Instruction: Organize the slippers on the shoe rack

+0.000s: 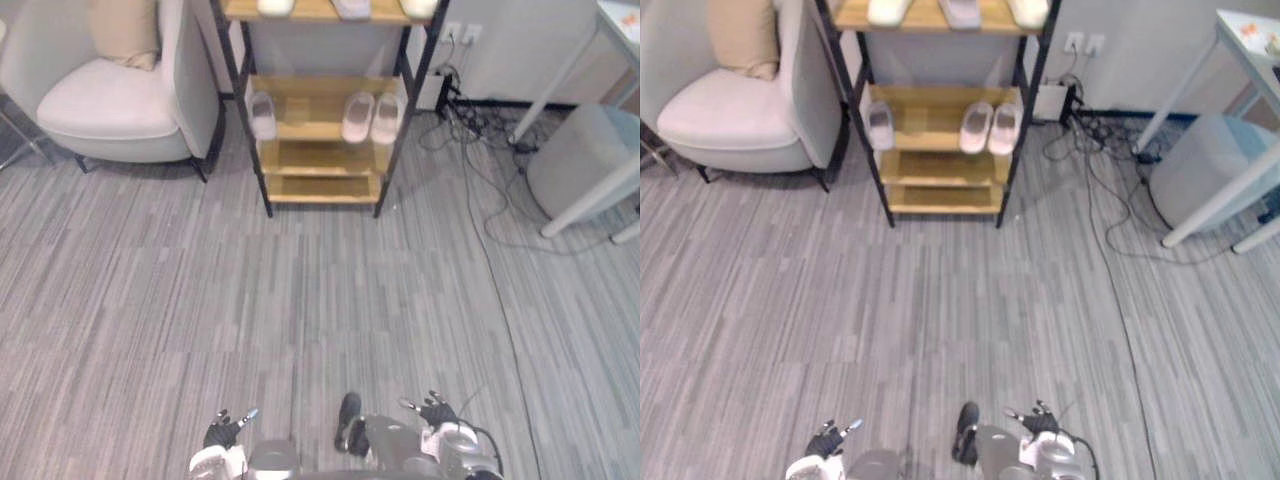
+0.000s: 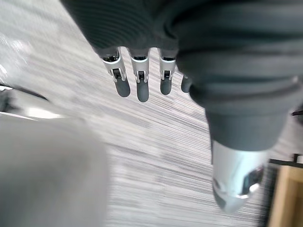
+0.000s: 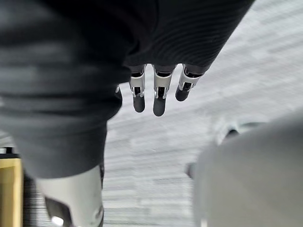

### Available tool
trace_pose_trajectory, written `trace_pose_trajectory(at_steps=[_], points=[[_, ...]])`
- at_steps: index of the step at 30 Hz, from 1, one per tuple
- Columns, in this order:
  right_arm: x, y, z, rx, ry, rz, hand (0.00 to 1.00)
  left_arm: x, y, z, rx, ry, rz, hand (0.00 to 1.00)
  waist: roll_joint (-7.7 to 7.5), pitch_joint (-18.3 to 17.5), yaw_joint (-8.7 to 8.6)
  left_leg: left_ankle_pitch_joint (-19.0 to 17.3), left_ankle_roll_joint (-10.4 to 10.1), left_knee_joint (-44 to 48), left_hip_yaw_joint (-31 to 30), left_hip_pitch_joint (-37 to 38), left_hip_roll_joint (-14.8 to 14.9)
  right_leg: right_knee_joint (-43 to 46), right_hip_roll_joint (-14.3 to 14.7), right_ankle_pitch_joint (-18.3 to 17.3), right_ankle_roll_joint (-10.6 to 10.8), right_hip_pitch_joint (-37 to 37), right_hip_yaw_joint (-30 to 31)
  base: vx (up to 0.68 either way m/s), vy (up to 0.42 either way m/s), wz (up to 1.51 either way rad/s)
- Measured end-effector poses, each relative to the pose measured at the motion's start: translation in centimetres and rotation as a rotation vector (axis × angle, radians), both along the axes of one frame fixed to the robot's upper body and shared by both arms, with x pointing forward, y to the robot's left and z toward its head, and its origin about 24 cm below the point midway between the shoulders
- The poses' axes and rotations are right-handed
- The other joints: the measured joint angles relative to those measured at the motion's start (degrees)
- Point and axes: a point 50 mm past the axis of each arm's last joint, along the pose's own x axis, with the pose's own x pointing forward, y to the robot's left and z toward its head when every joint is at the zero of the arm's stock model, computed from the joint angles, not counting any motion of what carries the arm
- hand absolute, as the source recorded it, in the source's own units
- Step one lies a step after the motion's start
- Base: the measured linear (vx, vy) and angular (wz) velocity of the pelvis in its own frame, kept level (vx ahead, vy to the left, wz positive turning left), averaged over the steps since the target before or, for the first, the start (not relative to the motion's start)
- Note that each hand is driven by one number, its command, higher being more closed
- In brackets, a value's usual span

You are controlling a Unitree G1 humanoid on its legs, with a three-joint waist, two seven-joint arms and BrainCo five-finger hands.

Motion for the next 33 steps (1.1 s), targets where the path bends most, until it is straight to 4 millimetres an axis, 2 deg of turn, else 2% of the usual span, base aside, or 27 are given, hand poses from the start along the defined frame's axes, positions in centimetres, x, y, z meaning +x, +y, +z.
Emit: trace_pose_trajectory(at_steps=[2,4,5,6,7,8,9,10,11,12,13,14,15,16,17,18,19,22,23,24,25,26,27,28,30,31,33], points=[[-0.1,0.3,-0.1,0.005,0.006,-0.009,0.0,0.6,0.4,0.4,0.016,-0.029,-0.005,0.0,-1.18,0.25,1.03,-2.47,2.52,-5.65,4.11,-7.76,-2.26,-4.53,-0.44,-0.37,1.28,6.14,0.17,0.41,-0.084,0.0],[0.2,0.5,0.0,0.016,-0.001,-0.017,0.0,0.8,0.4,0.5,0.017,-0.037,-0.006,0.0,-1.45,0.32,1.98,-2.72,2.93,-15.39,4.86,-9.97,-4.8,-6.31,-1.17,-0.7,1.89,8.04,0.75,0.37,0.008,-0.14],[0.7,0.6,0.1,0.026,-0.013,-0.027,0.0,0.8,0.4,0.5,0.017,-0.038,-0.006,0.0,-1.94,0.67,2.15,-0.54,2.78,-29.19,5.26,-11.21,-8.09,-7.83,-2.33,-1.37,2.77,9.99,1.36,0.42,0.092,-0.16],[1.0,0.6,0.2,0.025,-0.019,-0.025,0.0,0.5,0.3,0.4,0.016,-0.029,-0.004,0.0,-2.08,0.71,2.7,4.4,1.74,-42.03,5.37,-11.02,-10.35,-8.84,-3.32,-2.21,3.83,11.41,2.18,0.43,0.109,-0.18],[1.0,0.5,0.2,0.023,-0.02,-0.024,0.0,0.5,0.2,0.4,0.014,-0.028,-0.005,0.0,-2.0,0.67,2.93,5.73,1.7,-44.64,5.35,-10.73,-10.59,-9.17,-3.4,-2.46,4.13,11.81,2.43,0.52,0.186,-0.39],[1.1,0.4,0.2,0.017,-0.016,-0.019,0.0,-0.2,-0.1,0.0,0.005,-0.001,-0.01,0.0,-1.48,0.49,4.11,9.82,2.17,-51.81,5.38,-10.55,-10.57,-9.63,-3.43,-4.25,5.63,13.64,3.94,0.61,0.236,-0.46],[0.8,0.6,0.1,0.017,-0.001,-0.006,0.0,-1.2,-0.1,-0.4,0.001,0.034,-0.004,0.0,-1.33,-0.02,4.89,14.27,2.58,-50.03,5.96,-10.22,-10.51,-9.16,-3.99,-6.36,6.74,15.64,5.15,0.52,0.209,-0.46],[0.7,0.7,0.0,0.02,0.004,-0.003,0.0,-1.6,0.0,-0.5,0.001,0.047,-0.001,0.0,-1.75,-0.26,4.98,15.07,3.16,-48.99,6.27,-10.33,-10.71,-8.89,-4.36,-7.11,7.11,15.98,5.47,0.65,0.198,-0.38],[0.2,1.5,-0.3,0.04,0.021,-0.003,0.0,-2.3,0.7,-0.5,0.019,0.065,0.002,0.0,-4.57,-1.68,5.5,13.99,6.33,-44.29,7.99,-11.5,-11.98,-5.01,-6.72,-9.72,8.45,15.75,6.79,0.39,0.099,-0.25],[0.3,1.6,-0.3,0.043,0.019,-0.001,0.0,-2.3,0.9,-0.5,0.023,0.067,0.0,0.0,-5.02,-1.78,5.58,12.98,6.35,-43.68,8.27,-11.44,-12.26,-3.32,-7.18,-9.94,8.58,15.08,7.0,0.65,0.161,-0.28],[0.4,1.6,-0.3,0.046,0.014,0.001,0.0,-2.3,1.0,-0.5,0.027,0.07,-0.002,0.0,-5.55,-2.09,5.48,10.47,6.98,-41.97,8.8,-10.49,-12.55,4.92,-8.72,-9.7,9.43,12.41,7.93,0.6,0.195,-0.12],[0.2,1.6,-0.4,0.042,0.023,0.007,0.0,-2.4,1.2,-0.6,0.032,0.083,-0.01,0.0,-5.87,-2.07,5.06,8.5,8.6,-41.54,9.01,-6.57,-13.44,18.73,-11.02,-7.19,14.03,8.62,8.06,0.72,0.229,-0.05],[0.1,1.6,-0.4,0.041,0.026,0.007,0.0,-2.5,1.3,-0.6,0.034,0.087,-0.014,0.0,-5.95,-2.11,4.88,7.93,8.66,-41.84,9.0,-5.3,-13.75,22.01,-11.71,-6.75,14.74,7.85,7.59,0.58,0.199,0.15],[-0.4,1.5,-0.6,0.032,0.04,0.018,0.0,-2.3,1.3,-0.5,0.042,0.089,-0.043,0.0,-6.02,-2.08,4.26,6.69,8.93,-43.95,8.53,-0.26,-14.59,30.69,-14.54,-6.94,13.8,6.09,4.39,0.54,0.126,0.22],[-0.8,1.5,-0.7,0.031,0.051,0.03,0.0,-2.0,1.3,-0.4,0.048,0.083,-0.067,0.0,-5.7,-2.16,4.2,6.31,8.82,-47.79,8.01,5.3,-14.88,34.03,-16.45,-8.02,11.72,4.11,0.57,0.43,0.091,0.22],[-0.9,1.5,-0.7,0.032,0.053,0.031,0.0,-2.0,1.3,-0.4,0.05,0.083,-0.073,0.0,-5.41,-2.27,4.14,6.31,8.81,-48.76,7.78,6.24,-14.88,34.03,-16.73,-8.34,11.18,3.48,-0.39,0.58,0.083,0.32],[-0.8,1.5,-0.7,0.032,0.05,0.034,0.0,-1.4,1.2,-0.3,0.051,0.071,-0.086,0.0,-5.53,-2.61,3.22,6.33,8.79,-51.35,6.4,9.77,-14.5,30.8,-16.74,-9.17,9.78,0.77,-3.42,0.43,0.016,0.43],[-0.3,1.2,-0.5,0.025,0.038,0.036,0.0,-0.6,1.1,-0.1,0.054,0.053,-0.1,0.0,-5.31,-2.4,2.13,6.12,8.44,-53.28,5.13,12.84,-12.59,16.5,-13.59,-8.17,9.56,-4.22,-3.09,0.44,-0.04,0.34],[-0.1,1.3,-0.5,0.026,0.034,0.038,0.0,-0.6,1.1,-0.1,0.055,0.053,-0.104,0.0,-5.25,-2.25,1.98,4.95,6.87,-53.68,5.22,14.33,-11.52,4.49,-10.86,-2.32,9.82,-6.71,-0.2,0.43,-0.104,0.16],[-0.2,1.3,-0.5,0.027,0.035,0.039,0.0,-0.6,1.2,-0.1,0.057,0.053,-0.105,0.0,-5.46,-2.13,1.98,4.16,6.15,-53.65,5.17,15.13,-11.44,-0.19,-10.15,1.21,9.52,-7.51,1.31,0.36,-0.11,0.16],[-0.2,1.4,-0.5,0.028,0.035,0.04,0.0,-0.6,1.2,-0.1,0.06,0.054,-0.106,0.0,-5.62,-2.06,1.98,3.71,5.82,-53.63,5.11,15.72,-11.52,-2.04,-9.92,3.0,9.58,-7.76,2.09,0.35,-0.191,0.34],[-0.8,1.4,-0.7,0.029,0.051,0.041,0.0,-0.9,1.6,-0.1,0.068,0.061,-0.102,0.0,-6.62,-2.16,1.73,1.3,4.64,-53.27,3.56,17.34,-12.69,-5.02,-9.99,9.72,9.77,-8.17,5.04,0.28,-0.165,0.34],[-0.9,1.4,-0.7,0.03,0.055,0.04,0.0,-0.9,1.6,-0.1,0.07,0.062,-0.101,0.0,-6.83,-2.14,1.71,0.87,4.46,-53.23,3.29,17.73,-12.95,-4.9,-10.05,10.41,9.65,-8.09,5.53,0.4,-0.267,0.56],[-1.6,1.1,-0.9,0.027,0.071,0.035,0.0,-0.9,1.7,-0.1,0.069,0.061,-0.094,0.0,-7.21,-2.16,1.32,-1.54,3.8,-52.37,1.74,18.8,-12.99,-2.55,-10.08,13.49,6.11,-8.12,6.94,0.32,-0.216,0.42],[-1.6,-0.5,-0.7,-0.011,0.07,0.022,0.0,-1.4,-0.1,-0.6,0.016,0.07,-0.073,0.0,-2.11,-3.16,0.56,-5.19,1.6,-47.25,-0.86,17.51,-8.46,-0.77,-6.81,8.34,5.63,-7.11,3.09,0.44,-0.261,0.47],[-1.6,-0.6,-0.7,-0.011,0.069,0.02,0.0,-1.4,-0.1,-0.6,0.013,0.068,-0.067,0.0,-1.76,-3.04,0.56,-5.35,1.33,-45.96,-0.97,17.13,-8.0,-1.02,-6.46,8.02,5.41,-6.78,2.85,0.33,-0.189,0.44],[-1.6,-0.5,-0.7,-0.005,0.06,-0.002,0.0,-1.3,-0.1,-0.5,0.006,0.056,-0.039,0.0,-0.72,-2.49,0.55,-4.61,-0.25,-22.58,-0.36,6.97,-3.52,-5.02,-3.92,6.87,3.91,-1.36,0.61,0.27,-0.173,0.39]])
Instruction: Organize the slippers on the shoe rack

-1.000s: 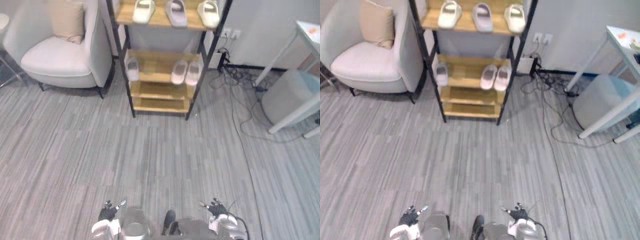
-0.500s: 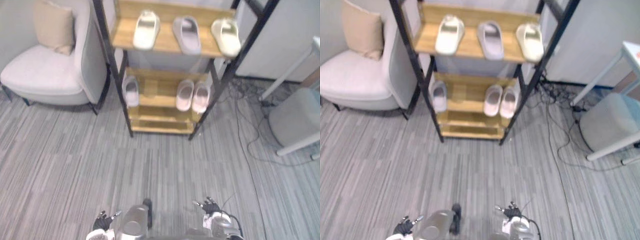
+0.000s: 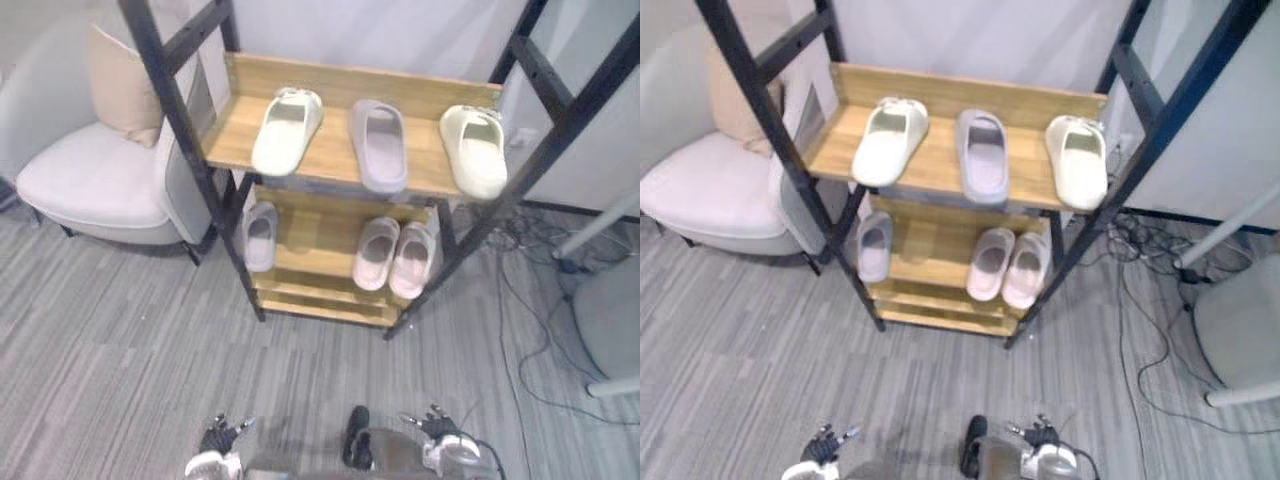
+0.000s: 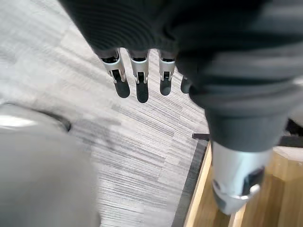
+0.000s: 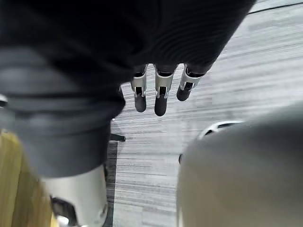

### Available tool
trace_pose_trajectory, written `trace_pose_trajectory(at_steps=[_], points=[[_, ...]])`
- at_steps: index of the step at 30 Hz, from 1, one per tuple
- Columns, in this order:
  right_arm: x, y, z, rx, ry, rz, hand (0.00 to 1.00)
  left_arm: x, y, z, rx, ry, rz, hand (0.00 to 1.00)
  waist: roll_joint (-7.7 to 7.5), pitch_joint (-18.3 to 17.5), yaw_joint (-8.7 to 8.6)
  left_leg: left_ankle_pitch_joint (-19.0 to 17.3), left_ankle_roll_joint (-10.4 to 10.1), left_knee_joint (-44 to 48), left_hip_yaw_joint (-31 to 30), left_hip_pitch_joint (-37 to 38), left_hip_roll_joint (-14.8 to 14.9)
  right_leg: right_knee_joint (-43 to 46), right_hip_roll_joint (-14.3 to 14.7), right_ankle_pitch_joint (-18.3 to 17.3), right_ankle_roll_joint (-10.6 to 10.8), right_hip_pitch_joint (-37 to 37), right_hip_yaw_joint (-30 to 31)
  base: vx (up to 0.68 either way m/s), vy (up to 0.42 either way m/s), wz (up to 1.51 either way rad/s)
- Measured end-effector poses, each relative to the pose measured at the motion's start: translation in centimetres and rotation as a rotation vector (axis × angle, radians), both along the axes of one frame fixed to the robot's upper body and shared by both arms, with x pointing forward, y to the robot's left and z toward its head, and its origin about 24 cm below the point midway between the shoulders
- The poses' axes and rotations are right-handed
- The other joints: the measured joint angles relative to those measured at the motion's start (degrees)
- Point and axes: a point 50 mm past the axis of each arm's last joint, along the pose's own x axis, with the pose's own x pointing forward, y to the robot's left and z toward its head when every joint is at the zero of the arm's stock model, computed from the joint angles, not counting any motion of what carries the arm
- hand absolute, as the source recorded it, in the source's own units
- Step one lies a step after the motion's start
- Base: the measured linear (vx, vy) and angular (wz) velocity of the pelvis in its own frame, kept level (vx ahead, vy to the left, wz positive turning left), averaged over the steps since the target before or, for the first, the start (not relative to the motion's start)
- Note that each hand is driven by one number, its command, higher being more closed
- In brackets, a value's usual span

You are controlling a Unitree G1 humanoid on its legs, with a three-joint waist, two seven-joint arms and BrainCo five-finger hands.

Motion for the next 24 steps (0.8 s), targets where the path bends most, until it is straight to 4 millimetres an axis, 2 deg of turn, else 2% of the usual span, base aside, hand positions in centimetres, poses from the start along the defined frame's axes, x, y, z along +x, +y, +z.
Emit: trace_pose_trajectory(at_steps=[1,2,4,5,6,7,8,10,13,14,17,22,24], points=[[0.0,0.0,0.0,-0.001,-0.001,0.0,0.0,0.0,0.0,0.0,0.0,-0.001,-0.001,0.0,0.18,0.1,0.05,-0.13,0.08,2.25,0.28,-1.12,0.65,-0.26,0.34,-0.15,-0.08,0.57,-0.15,0.26,-0.125,0.22],[-0.1,-0.1,0.0,-0.004,0.003,-0.009,0.0,0.1,-0.1,0.0,-0.002,-0.006,0.005,0.0,0.34,0.4,0.37,-0.61,0.49,8.43,2.37,-4.33,2.47,-1.06,1.06,-0.54,-0.39,3.45,-0.42,0.26,-0.049,0.06],[-0.2,-0.1,0.0,-0.003,0.003,-0.022,0.0,0.2,0.0,0.1,0.002,-0.009,0.002,0.0,-0.09,0.65,0.7,-1.1,1.08,7.23,3.78,-6.85,2.67,-1.95,1.01,-1.12,-0.27,5.67,-0.39,0.28,-0.014,-0.06],[0.2,-0.1,0.1,-0.005,-0.007,-0.023,0.0,0.4,-0.1,0.2,0.003,-0.014,-0.007,0.0,-0.01,0.57,0.97,-1.13,0.95,0.82,4.23,-8.54,1.96,-2.79,0.41,-1.08,-0.04,6.64,0.07,0.18,0.063,-0.2],[0.3,0.0,0.1,-0.004,-0.009,-0.024,0.0,0.4,-0.1,0.2,0.004,-0.016,-0.011,0.0,-0.04,0.59,1.03,-1.04,1.02,-1.49,4.09,-9.07,1.61,-2.78,0.15,-1.21,0.24,6.67,0.38,0.27,0.125,-0.27],[0.4,-0.1,0.1,-0.003,-0.013,-0.031,0.0,0.9,-0.1,0.3,0.006,-0.024,-0.023,0.0,-0.01,0.63,1.05,0.53,1.07,-8.97,2.83,-9.31,0.43,-2.71,-0.64,-1.47,1.0,6.81,1.09,0.21,0.168,-0.31],[0.0,-0.1,0.0,-0.003,-0.001,-0.033,0.0,0.8,-0.3,0.2,0.001,-0.018,-0.022,0.0,0.1,0.42,1.39,7.2,0.42,-15.13,2.05,-7.68,-1.38,-2.55,-1.54,-1.86,2.79,7.41,2.55,0.22,0.174,-0.26],[0.0,0.5,-0.1,0.013,-0.002,-0.032,0.0,0.7,0.2,0.2,0.02,-0.007,-0.037,0.0,-1.61,-0.37,1.29,8.27,1.26,-18.16,2.95,-5.91,-3.78,-3.62,-3.33,-1.83,3.98,7.41,3.42,0.22,0.147,-0.07],[-0.1,0.8,-0.2,0.02,0.002,-0.032,0.0,1.3,0.6,0.4,0.04,-0.011,-0.076,0.0,-2.77,0.14,1.41,8.11,1.52,-16.96,4.27,-4.69,-5.25,-5.66,-4.85,-1.18,4.98,10.06,4.5,0.19,0.143,-0.12],[-0.2,1.0,-0.2,0.025,0.004,-0.031,0.0,1.2,0.5,0.3,0.042,-0.001,-0.088,0.0,-2.75,0.15,1.37,7.73,2.18,-17.1,4.42,-2.86,-5.96,-5.8,-5.49,-1.31,5.2,11.07,5.2,0.13,0.131,-0.19],[-0.1,1.1,-0.2,0.027,0.003,-0.029,0.0,1.4,0.5,0.4,0.047,-0.001,-0.112,0.0,-2.84,-0.15,1.29,7.63,2.35,-19.22,4.4,-1.25,-6.97,-5.74,-6.25,-1.5,5.71,10.85,6.37,0.06,0.067,-0.24],[-0.7,0.9,-0.4,0.024,0.021,-0.032,0.0,1.2,0.7,0.3,0.059,0.014,-0.142,0.0,-2.95,-0.31,1.07,8.31,3.34,-23.96,4.53,0.69,-7.38,-5.92,-6.25,-0.99,6.43,9.91,7.69,-0.02,0.006,-0.14],[-1.0,0.7,-0.4,0.019,0.028,-0.033,0.0,0.6,0.7,0.1,0.055,0.039,-0.141,0.0,-2.92,-1.59,0.86,9.1,3.63,-25.73,4.88,1.17,-7.63,-6.95,-6.27,-0.24,6.52,9.8,8.18,-0.05,-0.001,-0.13]])
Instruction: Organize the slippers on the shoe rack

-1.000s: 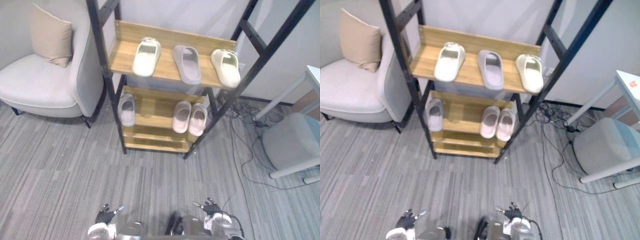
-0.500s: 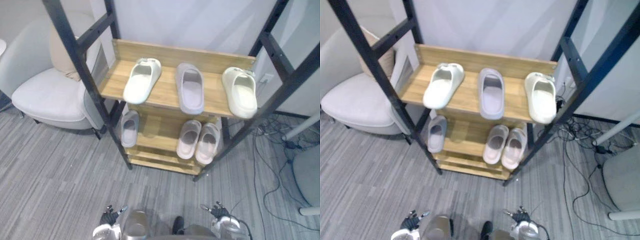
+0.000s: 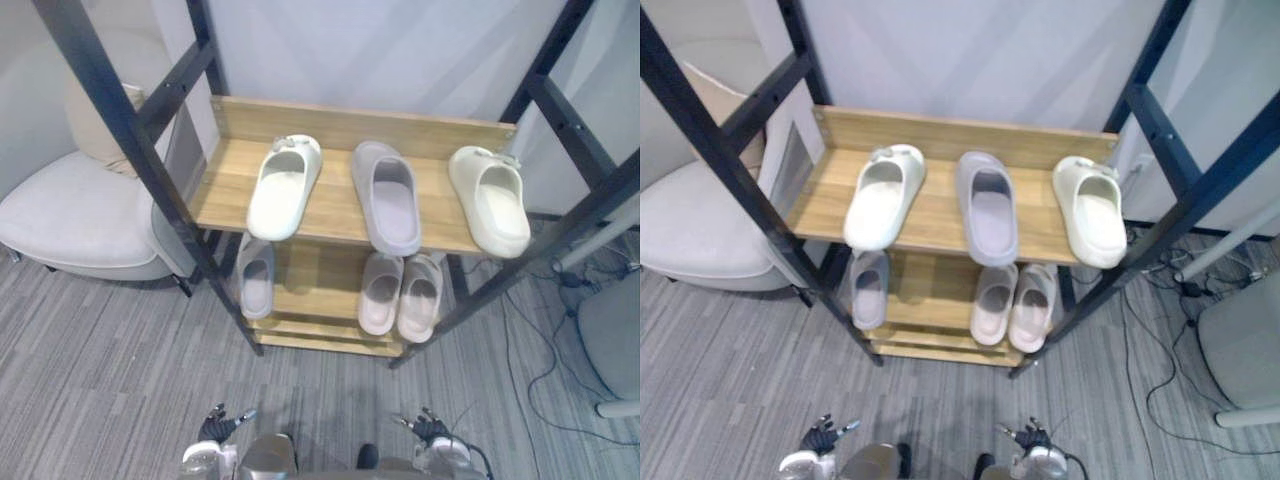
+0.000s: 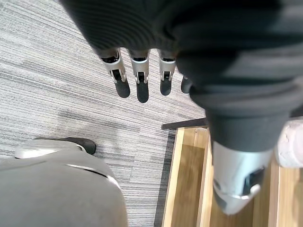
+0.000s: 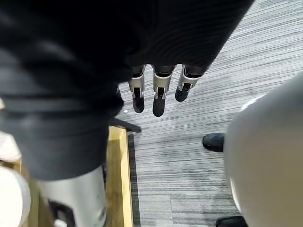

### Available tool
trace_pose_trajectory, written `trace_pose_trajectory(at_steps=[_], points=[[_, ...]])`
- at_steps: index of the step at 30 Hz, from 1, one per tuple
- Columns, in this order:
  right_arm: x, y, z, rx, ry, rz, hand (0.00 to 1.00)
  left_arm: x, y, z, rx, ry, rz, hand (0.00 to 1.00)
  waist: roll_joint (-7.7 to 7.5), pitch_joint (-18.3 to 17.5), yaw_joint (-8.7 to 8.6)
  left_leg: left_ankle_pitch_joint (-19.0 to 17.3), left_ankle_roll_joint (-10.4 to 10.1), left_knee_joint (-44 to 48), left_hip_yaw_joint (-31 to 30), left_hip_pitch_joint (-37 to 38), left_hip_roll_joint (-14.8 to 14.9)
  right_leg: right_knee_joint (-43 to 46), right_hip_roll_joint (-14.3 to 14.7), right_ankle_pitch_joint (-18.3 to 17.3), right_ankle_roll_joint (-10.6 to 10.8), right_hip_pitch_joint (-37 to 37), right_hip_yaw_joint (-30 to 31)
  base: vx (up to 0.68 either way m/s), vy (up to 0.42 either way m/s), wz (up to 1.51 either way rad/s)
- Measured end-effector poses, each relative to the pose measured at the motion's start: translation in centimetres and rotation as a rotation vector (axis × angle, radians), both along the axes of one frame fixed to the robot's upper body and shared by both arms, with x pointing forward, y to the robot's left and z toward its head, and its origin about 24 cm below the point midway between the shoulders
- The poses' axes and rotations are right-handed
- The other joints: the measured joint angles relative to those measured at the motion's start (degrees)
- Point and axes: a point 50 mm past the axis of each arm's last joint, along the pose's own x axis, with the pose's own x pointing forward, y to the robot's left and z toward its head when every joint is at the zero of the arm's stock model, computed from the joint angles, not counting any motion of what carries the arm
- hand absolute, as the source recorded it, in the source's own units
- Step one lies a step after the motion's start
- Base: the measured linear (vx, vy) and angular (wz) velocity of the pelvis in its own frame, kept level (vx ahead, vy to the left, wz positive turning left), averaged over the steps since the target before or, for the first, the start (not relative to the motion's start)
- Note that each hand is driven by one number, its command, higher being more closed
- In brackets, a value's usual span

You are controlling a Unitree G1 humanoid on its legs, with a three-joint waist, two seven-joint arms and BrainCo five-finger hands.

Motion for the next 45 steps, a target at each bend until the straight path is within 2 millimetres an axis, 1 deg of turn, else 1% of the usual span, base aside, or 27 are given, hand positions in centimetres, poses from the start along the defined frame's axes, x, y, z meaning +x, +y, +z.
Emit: trace_pose_trajectory(at_steps=[2,7,8,9,10,11,12,13,14,15,16,17,18,19,20,21,24,25,29,33,39,40,45], points=[[-0.3,0.0,-0.1,0.0,0.007,0.0,0.0,-0.5,0.0,-0.1,-0.001,0.013,-0.004,0.0,-0.15,-0.64,-0.18,0.75,0.05,-1.5,0.93,0.71,-0.1,-1.06,-0.02,0.88,-0.02,-0.23,0.83,-0.04,0.006,-0.22],[-0.4,-0.1,0.0,0.003,-0.001,-0.015,0.0,-0.8,0.1,-0.2,0.003,0.028,-0.013,0.0,-0.32,-1.48,-0.63,1.97,0.29,-3.55,1.64,0.95,-0.67,-2.88,-0.14,2.57,0.16,-0.51,1.85,-0.03,0.017,-0.13],[0.4,-0.5,0.5,-0.005,-0.051,-0.021,0.0,-0.9,0.1,-0.2,0.005,0.03,-0.013,0.0,-0.41,-1.56,-0.63,2.31,0.44,-4.33,2.41,1.45,-0.98,-3.63,-0.14,3.16,0.25,-0.46,2.87,-0.03,0.036,-0.21],[0.6,-0.5,0.7,-0.008,-0.066,-0.021,0.0,-1.0,0.1,-0.3,0.005,0.031,-0.013,0.0,-0.42,-1.59,-0.64,2.4,0.46,-4.54,2.52,1.56,-1.02,-3.69,-0.16,3.28,0.24,-0.45,2.97,-0.02,0.034,-0.21],[1.5,-0.8,1.5,-0.027,-0.127,-0.004,0.0,-1.1,0.1,-0.3,0.006,0.036,-0.014,0.0,-0.45,-1.81,-0.92,2.6,0.55,-4.95,2.69,1.7,-1.13,-3.91,-0.28,3.55,0.38,-0.49,3.16,-0.01,0.021,-0.09],[2.8,-1.4,3.0,-0.056,-0.233,0.004,0.0,-1.3,0.1,-0.3,0.009,0.041,-0.023,0.0,-0.52,-1.99,-1.53,2.75,0.63,-5.3,2.83,1.84,-1.3,-4.18,-0.47,3.8,0.48,-0.49,3.3,-0.02,0.03,-0.08],[3.3,-1.7,3.7,-0.071,-0.276,0.006,0.0,-1.3,0.1,-0.3,0.009,0.043,-0.029,0.0,-0.6,-2.08,-1.82,2.76,0.64,-5.33,2.95,1.84,-1.39,-4.36,-0.51,3.95,0.52,-0.49,3.41,-0.01,0.045,-0.1],[4.1,-2.0,4.9,-0.092,-0.35,0.006,0.0,-1.5,0.1,-0.4,0.011,0.045,-0.032,0.0,-0.73,-2.27,-1.99,2.75,0.64,-5.4,3.34,1.88,-1.49,-4.74,-0.54,4.24,0.54,-0.5,3.81,-0.01,0.047,-0.21],[5.0,-2.3,6.8,-0.121,-0.452,0.01,0.0,-1.8,0.2,-0.4,0.017,0.054,-0.044,0.0,-0.95,-2.39,-2.1,2.75,0.64,-5.61,4.06,2.22,-1.53,-4.95,-0.52,4.49,0.53,-0.56,4.52,-0.01,0.044,-0.23],[5.3,-2.3,7.6,-0.132,-0.492,0.015,0.0,-1.8,0.2,-0.4,0.018,0.056,-0.047,0.0,-1.04,-2.45,-2.22,2.75,0.64,-5.76,4.23,2.37,-1.56,-4.99,-0.52,4.52,0.53,-0.56,4.72,-0.01,0.027,-0.21],[5.7,-2.4,8.9,-0.145,-0.564,0.016,0.0,-1.9,0.3,-0.4,0.022,0.06,-0.051,0.0,-1.21,-2.62,-2.36,2.8,0.71,-6.22,4.4,2.7,-1.67,-4.98,-0.55,4.53,0.54,-0.56,4.94,-0.01,0.026,-0.12],[5.9,-2.4,10.8,-0.17,-0.654,0.024,0.0,-2.0,0.3,-0.4,0.029,0.063,-0.067,0.0,-1.46,-2.83,-2.42,2.83,0.76,-6.57,4.63,2.99,-1.75,-5.0,-0.59,4.53,0.55,-0.56,5.22,0.0,0.026,-0.11],[5.9,-2.4,11.4,-0.182,-0.681,0.031,0.0,-2.1,0.4,-0.4,0.031,0.064,-0.07,0.0,-1.54,-2.87,-2.43,2.83,0.76,-6.66,4.79,3.11,-1.76,-5.01,-0.59,4.53,0.55,-0.56,5.42,0.01,0.033,-0.14],[5.9,-2.3,12.5,-0.204,-0.726,0.044,0.0,-2.3,0.4,-0.4,0.033,0.068,-0.069,0.0,-1.66,-2.95,-2.46,2.83,0.76,-6.98,5.16,3.47,-1.8,-5.05,-0.59,4.56,0.59,-0.56,5.86,0.0,0.028,-0.16],[6.0,-2.1,14.0,-0.236,-0.792,0.065,0.0,-2.6,0.5,-0.5,0.038,0.077,-0.073,0.0,-1.75,-3.19,-2.59,2.83,0.77,-7.23,5.35,3.6,-1.97,-5.25,-0.68,4.67,0.77,-0.57,6.11,0.0,0.028,-0.13],[6.0,-2.1,14.4,-0.246,-0.809,0.071,0.0,-2.7,0.6,-0.5,0.042,0.079,-0.08,0.0,-1.8,-3.22,-2.69,2.83,0.77,-7.24,5.39,3.6,-2.01,-5.3,-0.71,4.71,0.82,-0.57,6.14,0.0,0.028,-0.09],[6.4,-1.8,16.9,-0.302,-0.92,0.102,0.0,-2.7,0.6,-0.5,0.057,0.085,-0.122,0.0,-1.99,-3.33,-2.97,2.82,0.78,-7.3,5.53,3.57,-2.26,-5.61,-0.94,4.96,1.01,-0.57,6.25,0.0,0.018,-0.03],[6.5,-1.8,17.2,-0.305,-0.933,0.104,0.0,-2.7,0.6,-0.5,0.057,0.085,-0.123,0.0,-1.99,-3.33,-2.97,2.82,0.78,-7.3,5.53,3.57,-2.27,-5.61,-0.95,4.96,1.01,-0.57,6.25,0.0,0.0,0.0],[7.0,-0.6,19.9,-0.337,-1.061,0.157,0.0,-3.0,0.6,-0.5,0.058,0.096,-0.133,0.0,-1.98,-3.33,-2.91,2.82,0.78,-7.3,5.43,3.54,-2.29,-5.63,-0.96,4.96,1.01,-0.57,6.18,0.0,0.0,0.0],[7.6,-0.3,22.3,-0.377,-1.175,0.183,0.0,-3.4,0.6,-0.6,0.059,0.111,-0.142,0.0,-1.98,-3.34,-2.65,2.81,0.78,-7.32,5.15,3.44,-2.37,-5.63,-1.01,4.94,1.03,-0.56,6.01,0.0,0.001,0.01],[9.4,0.0,25.6,-0.421,-1.337,0.217,0.0,-3.6,0.6,-0.7,0.061,0.117,-0.164,0.0,-1.99,-3.34,-2.44,3.08,1.21,-7.31,3.29,2.47,-3.09,-5.66,-1.67,4.81,1.22,-0.61,4.38,0.0,0.007,0.14],[9.5,0.0,25.7,-0.423,-1.343,0.219,0.0,-3.6,0.5,-0.7,0.061,0.117,-0.164,0.0,-2.0,-3.34,-2.41,3.09,1.23,-7.31,3.25,2.44,-3.11,-5.65,-1.69,4.81,1.22,-0.61,4.33,0.01,0.016,0.14],[11.3,0.3,28.0,-0.435,-1.446,0.232,0.0,-3.9,0.6,-0.7,0.06,0.124,-0.162,0.0,-2.21,-3.24,-2.02,3.26,1.5,-7.28,2.17,1.62,-3.41,-5.76,-1.9,4.77,1.27,-0.76,3.18,0.01,0.004,0.11]])
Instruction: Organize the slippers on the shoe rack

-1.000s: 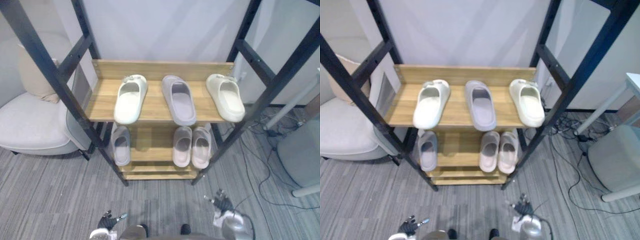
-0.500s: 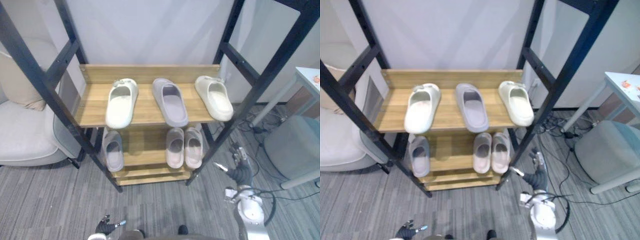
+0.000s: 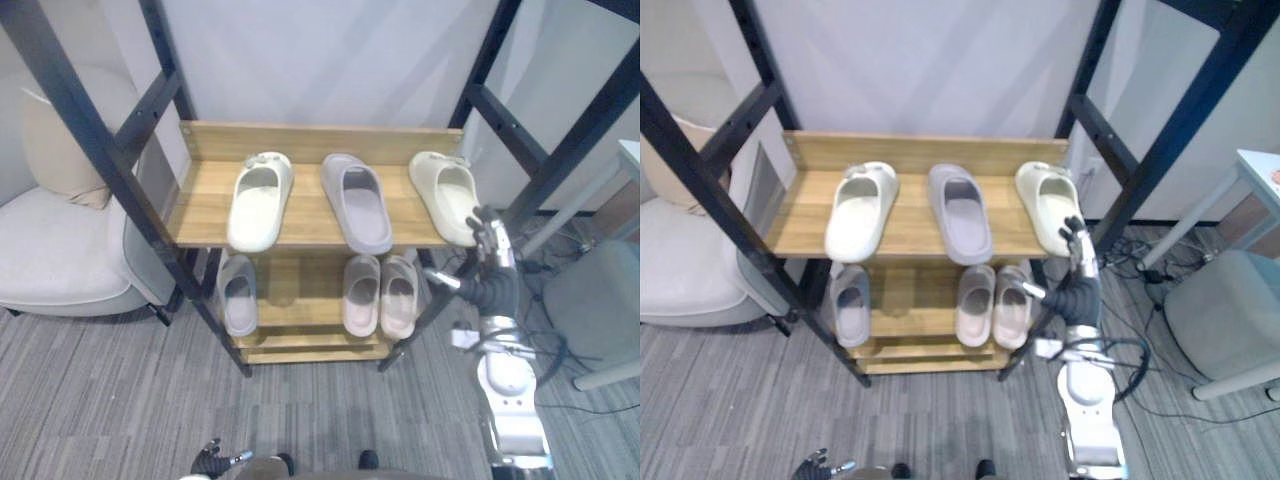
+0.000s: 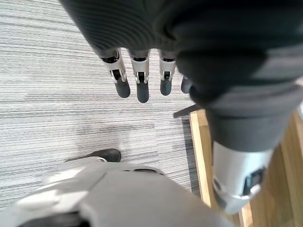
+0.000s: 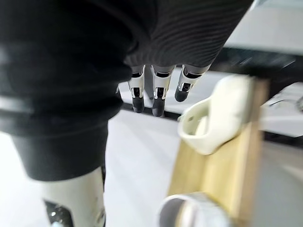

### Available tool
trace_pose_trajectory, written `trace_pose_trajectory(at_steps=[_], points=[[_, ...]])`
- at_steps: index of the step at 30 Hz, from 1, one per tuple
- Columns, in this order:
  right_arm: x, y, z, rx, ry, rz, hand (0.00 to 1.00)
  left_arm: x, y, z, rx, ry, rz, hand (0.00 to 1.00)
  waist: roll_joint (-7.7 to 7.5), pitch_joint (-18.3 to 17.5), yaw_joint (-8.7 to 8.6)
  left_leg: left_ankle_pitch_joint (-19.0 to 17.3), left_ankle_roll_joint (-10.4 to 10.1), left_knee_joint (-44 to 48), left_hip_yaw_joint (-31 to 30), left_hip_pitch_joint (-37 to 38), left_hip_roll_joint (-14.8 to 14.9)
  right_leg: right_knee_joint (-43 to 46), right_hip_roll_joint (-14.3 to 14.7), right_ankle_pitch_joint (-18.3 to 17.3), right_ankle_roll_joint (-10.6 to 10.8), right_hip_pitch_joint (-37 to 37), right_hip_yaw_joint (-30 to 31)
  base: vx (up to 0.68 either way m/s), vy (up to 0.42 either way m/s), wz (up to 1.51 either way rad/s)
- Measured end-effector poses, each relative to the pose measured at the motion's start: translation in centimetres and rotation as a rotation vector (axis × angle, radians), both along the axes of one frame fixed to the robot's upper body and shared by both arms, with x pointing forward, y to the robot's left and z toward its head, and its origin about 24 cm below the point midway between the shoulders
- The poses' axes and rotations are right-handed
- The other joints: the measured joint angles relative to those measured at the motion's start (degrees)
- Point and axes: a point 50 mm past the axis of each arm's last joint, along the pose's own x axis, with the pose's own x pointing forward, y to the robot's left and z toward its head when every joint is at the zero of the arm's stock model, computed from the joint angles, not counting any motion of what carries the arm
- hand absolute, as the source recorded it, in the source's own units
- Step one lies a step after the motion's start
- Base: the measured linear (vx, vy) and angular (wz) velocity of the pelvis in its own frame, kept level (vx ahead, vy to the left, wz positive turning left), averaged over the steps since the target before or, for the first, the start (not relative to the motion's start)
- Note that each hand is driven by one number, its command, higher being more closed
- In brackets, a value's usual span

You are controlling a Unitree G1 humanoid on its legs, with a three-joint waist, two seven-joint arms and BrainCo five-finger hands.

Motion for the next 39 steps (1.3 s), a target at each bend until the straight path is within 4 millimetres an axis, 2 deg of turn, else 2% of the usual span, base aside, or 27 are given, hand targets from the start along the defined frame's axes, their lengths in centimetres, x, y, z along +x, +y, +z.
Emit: trace_pose_trajectory(at_steps=[8,14,26,29,35,39], points=[[3.9,-0.9,1.5,-0.064,-0.017,-0.015,0.0,0.1,0.0,0.1,-0.002,-0.013,0.003,0.0,-0.19,0.21,1.15,0.28,0.33,-0.02,-1.11,-1.67,-0.2,-0.03,-0.04,-0.05,0.05,-1.23,-0.78,0.0,-0.008,0.06],[6.8,-2.0,1.8,-0.068,0.031,-0.048,0.0,0.5,0.0,0.2,-0.003,-0.035,0.002,0.0,-0.41,0.44,2.56,0.54,0.54,-0.02,-1.98,-2.5,-0.46,-0.05,-0.18,-0.04,0.04,-1.7,-2.0,0.01,-0.01,0.09],[10.9,-3.6,4.2,-0.098,0.068,-0.078,0.0,0.9,0.1,0.5,-0.013,-0.071,0.033,0.0,-0.7,3.44,3.32,0.92,0.97,-0.09,-3.2,-4.15,-1.07,-0.32,-0.65,0.05,-0.09,-2.61,-3.43,0.0,-0.001,0.05],[11.9,-3.3,5.6,-0.115,0.057,-0.06,0.0,1.0,0.2,0.5,-0.013,-0.079,0.042,0.0,-0.81,4.31,3.42,1.03,1.12,-0.09,-3.35,-4.24,-1.09,-0.64,-0.6,0.23,-0.32,-2.62,-3.44,0.0,0.0,0.0],[13.4,-2.2,6.8,-0.153,0.067,-0.024,0.0,1.3,0.2,0.7,-0.012,-0.098,0.04,0.0,-0.97,4.57,4.26,1.67,1.38,-1.17,-3.74,-4.17,-1.1,-1.21,-0.47,1.11,-1.23,-2.67,-4.07,-0.01,0.0,0.02],[14.4,-1.6,7.7,-0.172,0.081,-0.011,0.0,1.3,0.4,0.8,-0.011,-0.105,0.055,0.0,-1.58,5.83,4.69,2.53,1.46,-2.04,-4.2,-4.17,-1.2,-1.48,-0.49,1.81,-1.75,-2.74,-5.31,-0.05,-0.001,0.06]])
